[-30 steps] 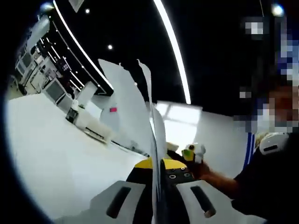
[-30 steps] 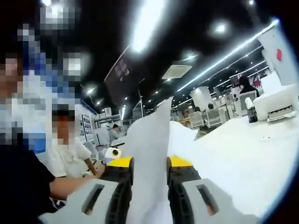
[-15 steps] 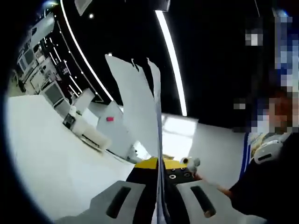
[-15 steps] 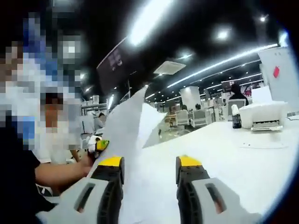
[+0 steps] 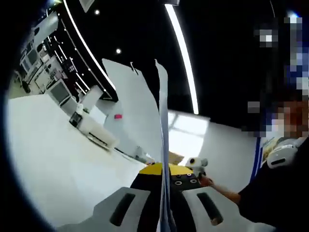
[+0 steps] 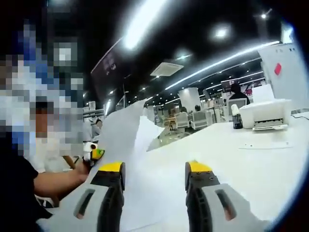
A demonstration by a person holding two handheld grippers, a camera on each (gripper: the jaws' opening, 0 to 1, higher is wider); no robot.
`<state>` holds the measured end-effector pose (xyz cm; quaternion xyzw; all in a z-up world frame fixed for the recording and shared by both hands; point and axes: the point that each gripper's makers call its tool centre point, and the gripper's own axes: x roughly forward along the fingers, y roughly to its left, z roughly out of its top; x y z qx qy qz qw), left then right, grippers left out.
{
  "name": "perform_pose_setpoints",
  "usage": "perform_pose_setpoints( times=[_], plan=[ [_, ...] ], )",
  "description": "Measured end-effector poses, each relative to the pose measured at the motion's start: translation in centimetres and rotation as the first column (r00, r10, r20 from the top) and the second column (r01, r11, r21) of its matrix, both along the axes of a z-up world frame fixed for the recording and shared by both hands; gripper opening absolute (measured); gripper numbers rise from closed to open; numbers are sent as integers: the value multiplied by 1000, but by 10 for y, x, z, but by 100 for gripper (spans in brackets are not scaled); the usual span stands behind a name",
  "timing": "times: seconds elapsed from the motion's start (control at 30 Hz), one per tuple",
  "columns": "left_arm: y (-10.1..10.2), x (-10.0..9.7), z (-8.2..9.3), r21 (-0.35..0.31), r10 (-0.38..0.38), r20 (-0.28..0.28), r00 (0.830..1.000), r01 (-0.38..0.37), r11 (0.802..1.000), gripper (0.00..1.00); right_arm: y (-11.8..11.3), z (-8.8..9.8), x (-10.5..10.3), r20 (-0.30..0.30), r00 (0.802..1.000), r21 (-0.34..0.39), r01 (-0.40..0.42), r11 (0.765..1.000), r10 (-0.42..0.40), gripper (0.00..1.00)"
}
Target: Organize the stack of printing papers by aligning and flattening the scattered papers on the table
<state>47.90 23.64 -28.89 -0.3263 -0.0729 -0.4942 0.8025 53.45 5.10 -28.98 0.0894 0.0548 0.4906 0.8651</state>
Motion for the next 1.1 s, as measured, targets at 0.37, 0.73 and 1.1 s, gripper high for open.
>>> perform_pose_setpoints(
  times=[0.37, 0.73, 1.1],
  plan=[
    [28, -27, -7, 30, 83, -24, 996, -83, 996, 6, -2, -13, 5, -2, 1000, -55, 7, 998, -7, 46],
    [26, -16, -13, 64, 102, -66, 993, -98, 993, 6, -13, -55, 37, -14, 993, -234, 111, 966, -117, 56],
    [5, 9, -21, 118, 65, -95, 993, -54, 992, 6, -6, -84, 72, -61, 987, -286, 123, 950, -147, 57]
  ],
)
